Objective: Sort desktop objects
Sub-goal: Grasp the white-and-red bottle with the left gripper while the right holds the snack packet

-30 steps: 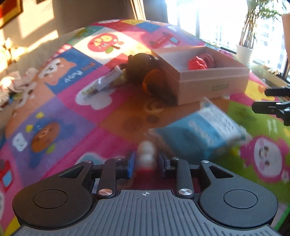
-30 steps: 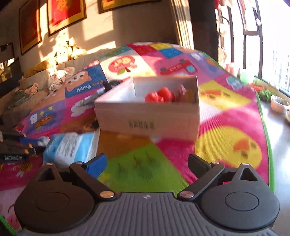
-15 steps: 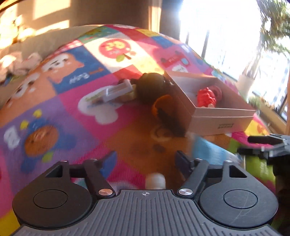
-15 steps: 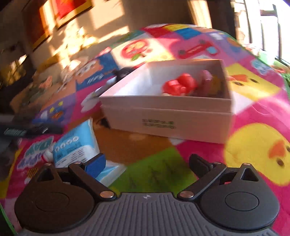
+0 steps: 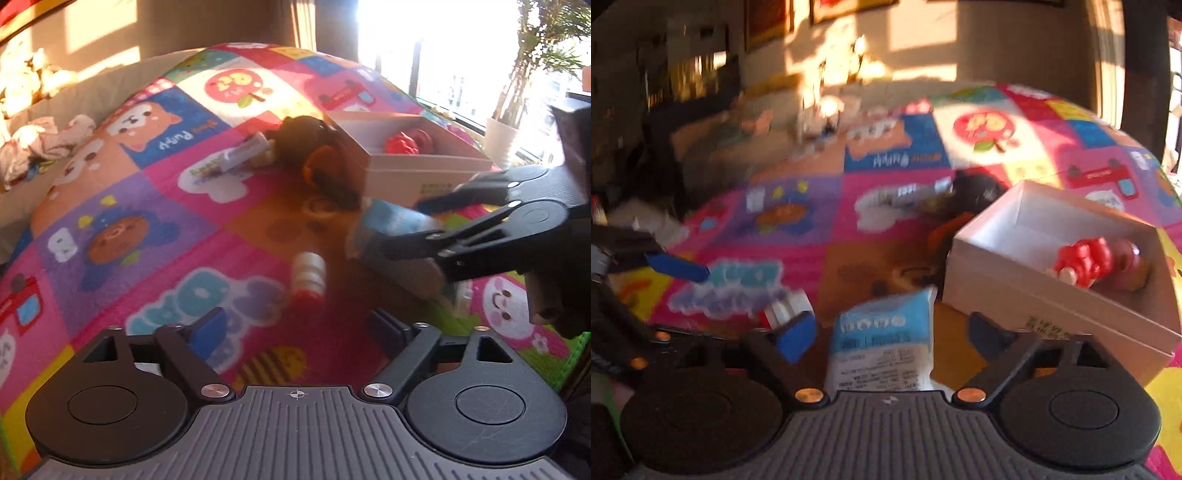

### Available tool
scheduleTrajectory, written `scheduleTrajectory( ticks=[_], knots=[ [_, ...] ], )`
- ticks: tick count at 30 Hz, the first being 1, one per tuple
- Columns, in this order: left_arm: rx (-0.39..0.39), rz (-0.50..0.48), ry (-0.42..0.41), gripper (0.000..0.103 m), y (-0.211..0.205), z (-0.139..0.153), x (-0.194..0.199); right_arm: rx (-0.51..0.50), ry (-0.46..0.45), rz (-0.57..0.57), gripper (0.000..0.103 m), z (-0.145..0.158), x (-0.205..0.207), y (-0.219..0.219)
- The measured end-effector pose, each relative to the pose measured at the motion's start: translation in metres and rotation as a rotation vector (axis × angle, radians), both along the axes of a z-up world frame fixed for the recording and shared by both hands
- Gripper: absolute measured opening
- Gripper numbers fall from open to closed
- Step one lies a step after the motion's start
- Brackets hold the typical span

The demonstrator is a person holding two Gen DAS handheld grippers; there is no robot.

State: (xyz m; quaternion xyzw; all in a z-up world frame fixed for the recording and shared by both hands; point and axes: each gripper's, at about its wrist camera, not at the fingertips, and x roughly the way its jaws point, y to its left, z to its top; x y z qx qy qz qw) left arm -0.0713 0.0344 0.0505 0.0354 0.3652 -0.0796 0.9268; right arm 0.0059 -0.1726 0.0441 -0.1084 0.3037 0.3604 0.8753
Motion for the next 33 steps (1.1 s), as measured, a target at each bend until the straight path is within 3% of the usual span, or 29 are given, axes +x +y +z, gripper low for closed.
scheduleTrajectory(
  ticks=[1,3,10,14,18,21,23,26,29,33],
  knots=[
    [-0.006,0.003,0.009,0.075,-0.002,-0.003,0.001,-0.022,0.042,0.001,0.051,-0.003,0.002,0.001],
    [-0.014,0.005,0.034,0.061,-0.005,-0.008,0.005,0.008,0.072,-0.028,0.051,-0.002,0.000,-0.011],
    [0.024,-0.001,0.042,0.054,-0.006,-0.023,0.027,-0.019,0.080,-0.131,0.051,0.009,-0.006,-0.057],
    [-0.002,-0.074,0.027,0.040,-0.002,-0.023,0.037,-0.047,0.109,-0.152,0.054,0.003,-0.013,-0.069],
    [-0.144,-0.142,0.067,0.040,-0.004,-0.017,0.041,-0.023,0.132,-0.159,0.059,0.002,-0.015,-0.071],
    [-0.173,-0.216,0.056,0.041,-0.014,-0.010,0.031,-0.042,0.111,-0.152,0.062,-0.001,-0.018,-0.069],
    [-0.156,-0.251,0.015,0.046,-0.020,-0.005,0.022,-0.053,0.106,-0.159,0.065,-0.005,-0.020,-0.069],
    [-0.044,-0.213,-0.045,0.063,-0.026,-0.003,0.018,-0.042,0.106,-0.161,0.066,-0.009,-0.025,-0.074],
    [-0.007,-0.164,-0.031,0.065,-0.027,-0.009,0.027,-0.033,0.086,-0.165,0.067,-0.012,-0.032,-0.076],
    [0.034,-0.184,-0.028,0.065,-0.039,-0.019,0.033,-0.004,0.065,-0.172,0.067,-0.012,-0.035,-0.075]
  ],
)
